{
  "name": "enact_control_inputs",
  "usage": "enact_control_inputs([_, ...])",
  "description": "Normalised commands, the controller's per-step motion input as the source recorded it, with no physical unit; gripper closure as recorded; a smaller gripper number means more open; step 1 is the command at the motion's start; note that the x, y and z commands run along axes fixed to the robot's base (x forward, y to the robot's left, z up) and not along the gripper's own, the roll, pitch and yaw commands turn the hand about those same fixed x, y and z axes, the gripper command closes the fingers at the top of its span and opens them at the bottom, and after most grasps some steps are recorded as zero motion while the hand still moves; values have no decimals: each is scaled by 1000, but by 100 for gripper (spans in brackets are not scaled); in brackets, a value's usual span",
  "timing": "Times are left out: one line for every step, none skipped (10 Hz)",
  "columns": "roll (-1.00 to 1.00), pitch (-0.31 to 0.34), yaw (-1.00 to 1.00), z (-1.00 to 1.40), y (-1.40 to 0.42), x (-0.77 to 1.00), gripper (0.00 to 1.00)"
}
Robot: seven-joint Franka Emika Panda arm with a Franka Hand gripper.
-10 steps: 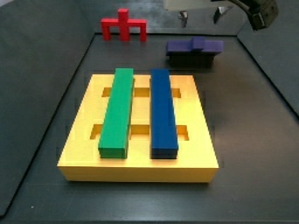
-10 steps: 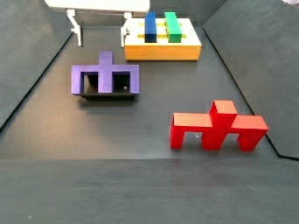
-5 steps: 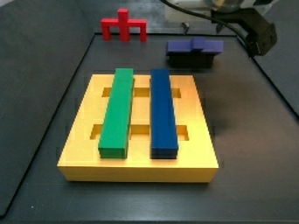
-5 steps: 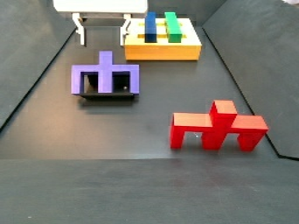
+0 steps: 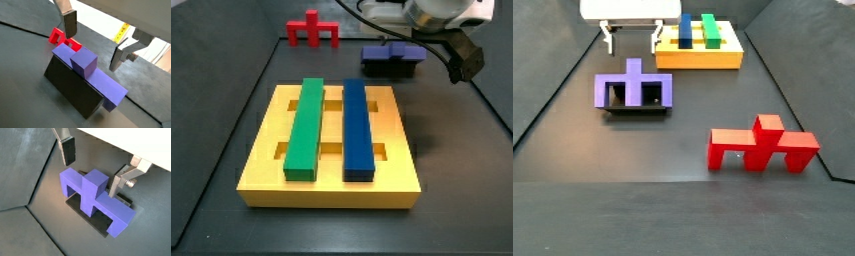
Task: Pick up the purple object. Move up. Place the purple object on the fixture. Regrasp the purple object. Move to above the board. Insert the purple object.
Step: Regrasp the purple object.
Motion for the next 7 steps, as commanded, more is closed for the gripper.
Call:
enact_control_inputs([137,-37,217,-220,-23,157,0])
enact_control_inputs([177,-123,183,-283,0,97,0])
enact_control_inputs([191,-103,100,-291,57,57,0])
enact_control_inputs([317,-9,6,-209,106,60,0])
enact_control_inputs([443,3,0,-126,103,120,0])
enact_control_inputs([511,69,-31,-74,100,100,0])
enact_control_inputs([229,9,-17,-134,100,74,0])
